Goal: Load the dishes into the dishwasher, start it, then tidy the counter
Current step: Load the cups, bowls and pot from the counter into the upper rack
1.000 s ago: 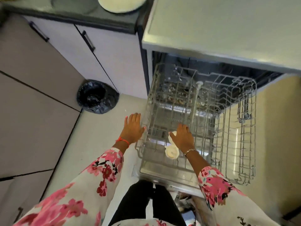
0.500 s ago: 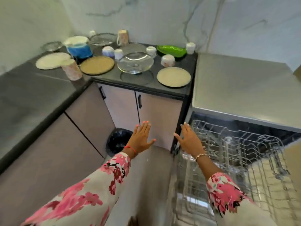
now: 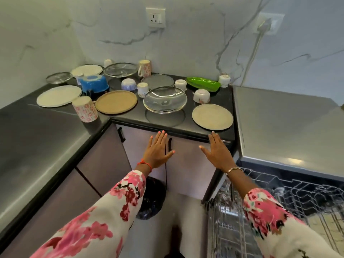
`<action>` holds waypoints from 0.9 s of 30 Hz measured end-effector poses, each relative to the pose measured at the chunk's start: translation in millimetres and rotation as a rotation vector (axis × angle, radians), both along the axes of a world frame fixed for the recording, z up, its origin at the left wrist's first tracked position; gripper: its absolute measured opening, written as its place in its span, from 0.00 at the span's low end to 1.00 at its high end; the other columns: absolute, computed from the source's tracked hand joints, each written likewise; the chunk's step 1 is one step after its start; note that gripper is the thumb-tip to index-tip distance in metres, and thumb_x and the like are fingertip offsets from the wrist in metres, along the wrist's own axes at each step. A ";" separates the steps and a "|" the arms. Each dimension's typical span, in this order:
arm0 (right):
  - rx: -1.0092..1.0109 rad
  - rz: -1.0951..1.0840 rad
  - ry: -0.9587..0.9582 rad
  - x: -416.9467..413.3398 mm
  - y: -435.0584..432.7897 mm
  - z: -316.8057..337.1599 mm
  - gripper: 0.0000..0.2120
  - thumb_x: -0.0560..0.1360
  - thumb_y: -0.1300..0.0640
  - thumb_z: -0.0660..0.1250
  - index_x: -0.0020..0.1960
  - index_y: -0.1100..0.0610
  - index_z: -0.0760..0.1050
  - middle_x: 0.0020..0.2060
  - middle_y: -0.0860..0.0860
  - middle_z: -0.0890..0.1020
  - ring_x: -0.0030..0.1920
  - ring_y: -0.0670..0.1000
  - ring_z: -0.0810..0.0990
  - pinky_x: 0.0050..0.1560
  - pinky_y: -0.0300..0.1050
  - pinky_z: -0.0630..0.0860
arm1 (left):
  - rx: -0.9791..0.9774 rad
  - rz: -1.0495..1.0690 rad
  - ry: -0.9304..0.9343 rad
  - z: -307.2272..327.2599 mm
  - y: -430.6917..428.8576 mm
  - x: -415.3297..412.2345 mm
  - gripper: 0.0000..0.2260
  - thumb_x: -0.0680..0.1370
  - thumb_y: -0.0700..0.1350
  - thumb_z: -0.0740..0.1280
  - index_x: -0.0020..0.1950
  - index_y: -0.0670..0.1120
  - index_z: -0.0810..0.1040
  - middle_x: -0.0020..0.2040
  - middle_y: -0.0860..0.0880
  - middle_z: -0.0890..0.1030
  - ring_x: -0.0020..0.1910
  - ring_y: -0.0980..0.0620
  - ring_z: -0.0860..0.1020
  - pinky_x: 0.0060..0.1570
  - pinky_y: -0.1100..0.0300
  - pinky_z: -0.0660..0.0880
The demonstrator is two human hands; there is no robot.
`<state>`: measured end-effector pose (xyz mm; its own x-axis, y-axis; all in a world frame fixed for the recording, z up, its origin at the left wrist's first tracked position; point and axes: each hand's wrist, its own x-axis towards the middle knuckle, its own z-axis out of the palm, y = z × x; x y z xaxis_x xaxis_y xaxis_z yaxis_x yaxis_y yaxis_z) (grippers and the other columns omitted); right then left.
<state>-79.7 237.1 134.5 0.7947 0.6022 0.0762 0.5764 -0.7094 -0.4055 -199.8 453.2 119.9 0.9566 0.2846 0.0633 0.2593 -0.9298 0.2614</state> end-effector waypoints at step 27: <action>-0.083 0.202 0.022 360.3 299.9 36.7 0.31 0.77 0.53 0.63 0.75 0.60 0.54 0.73 0.62 0.57 0.74 0.60 0.56 0.73 0.51 0.55 | -0.077 0.089 0.160 53.0 317.1 288.6 0.31 0.75 0.42 0.66 0.75 0.42 0.56 0.76 0.43 0.56 0.75 0.44 0.54 0.72 0.53 0.50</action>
<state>280.6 537.0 171.2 0.6581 0.7529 0.0039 0.7021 -0.6118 -0.3645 88.8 770.3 173.0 0.9234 0.3671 -0.1126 0.3839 -0.8801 0.2794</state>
